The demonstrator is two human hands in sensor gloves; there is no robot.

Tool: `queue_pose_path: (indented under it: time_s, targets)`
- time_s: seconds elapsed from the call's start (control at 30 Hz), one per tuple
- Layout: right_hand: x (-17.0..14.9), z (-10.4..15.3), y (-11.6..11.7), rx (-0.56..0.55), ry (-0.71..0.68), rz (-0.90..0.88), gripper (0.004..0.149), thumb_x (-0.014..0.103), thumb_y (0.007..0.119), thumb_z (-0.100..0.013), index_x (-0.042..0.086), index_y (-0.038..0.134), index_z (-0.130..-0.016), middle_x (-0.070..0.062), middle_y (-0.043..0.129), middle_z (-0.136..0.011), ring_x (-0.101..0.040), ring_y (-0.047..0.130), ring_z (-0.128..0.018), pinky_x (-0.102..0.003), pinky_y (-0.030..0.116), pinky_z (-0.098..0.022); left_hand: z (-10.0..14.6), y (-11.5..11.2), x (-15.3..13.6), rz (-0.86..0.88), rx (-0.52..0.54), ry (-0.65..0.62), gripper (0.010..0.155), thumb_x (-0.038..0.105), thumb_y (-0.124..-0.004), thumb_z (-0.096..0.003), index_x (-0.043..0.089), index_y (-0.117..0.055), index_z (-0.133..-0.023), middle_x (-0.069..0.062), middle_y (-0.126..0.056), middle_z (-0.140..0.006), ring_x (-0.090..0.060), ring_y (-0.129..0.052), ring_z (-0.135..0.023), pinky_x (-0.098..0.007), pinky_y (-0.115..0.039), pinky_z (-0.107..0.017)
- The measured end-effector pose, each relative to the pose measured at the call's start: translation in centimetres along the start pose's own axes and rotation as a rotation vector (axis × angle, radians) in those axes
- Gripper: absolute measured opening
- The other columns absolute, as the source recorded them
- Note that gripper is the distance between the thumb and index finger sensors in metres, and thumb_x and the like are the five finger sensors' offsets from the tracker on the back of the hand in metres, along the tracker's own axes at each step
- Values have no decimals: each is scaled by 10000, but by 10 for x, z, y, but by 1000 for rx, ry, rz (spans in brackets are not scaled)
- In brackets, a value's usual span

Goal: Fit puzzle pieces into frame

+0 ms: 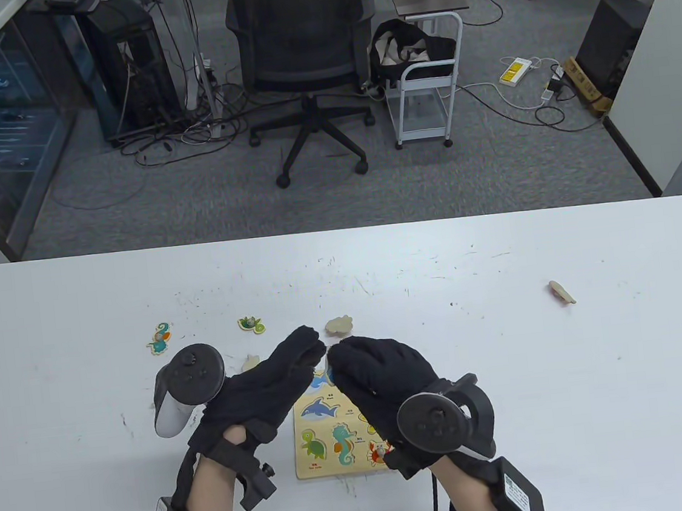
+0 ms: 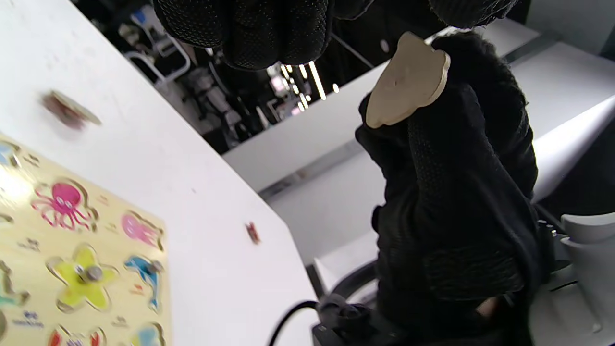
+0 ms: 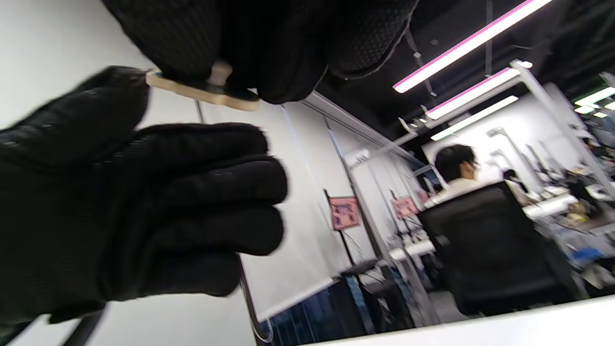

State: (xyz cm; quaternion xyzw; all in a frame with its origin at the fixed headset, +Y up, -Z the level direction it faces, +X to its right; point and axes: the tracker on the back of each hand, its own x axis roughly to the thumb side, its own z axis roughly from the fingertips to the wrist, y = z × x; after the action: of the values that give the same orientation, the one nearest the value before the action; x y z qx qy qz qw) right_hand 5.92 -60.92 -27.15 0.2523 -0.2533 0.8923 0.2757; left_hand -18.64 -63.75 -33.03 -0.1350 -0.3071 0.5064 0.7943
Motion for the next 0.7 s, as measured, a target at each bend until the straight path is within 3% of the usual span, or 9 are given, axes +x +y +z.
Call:
queue_pose_path:
  time_s: [0.13,0.3,0.6,0.7]
  targets:
    - [8,6,-4,-44,-59,29,417,444,875,-418,392,818,-828,106,898,-850,-136,967,-687,-410,792,-607,-6,-8,-1,127,-136,-83,815,670,-628,-563,244,-379,-1212,-71,-663,-1236,-353,-701,-1107,-526,-634,-810]
    - [10,9,-5,-50,-97,9,416,440,875,-419,392,818,-829,106,895,-853,-137,963,-692,-411,787,-611,-9,-15,4,151,-197,-128,798,657,-656,-565,263,-393,-1208,-47,-700,-1218,-322,-744,-1093,-515,-651,-809]
    - [4,7,-2,-29,-85,8,417,440,877,-419,399,817,-829,112,894,-858,-128,963,-692,-407,788,-615,-9,-14,8,56,-118,-94,775,635,-699,-552,258,-461,-1186,-23,-775,-1162,-273,-817,-1045,-485,-685,-797]
    - [-3,5,-4,-6,-33,-82,431,460,866,-424,389,809,-846,100,893,-866,-135,968,-695,-411,795,-606,-8,-12,8,40,-96,-87,765,633,-705,-552,269,-473,-1184,-19,-775,-1161,-271,-819,-1042,-486,-685,-796]
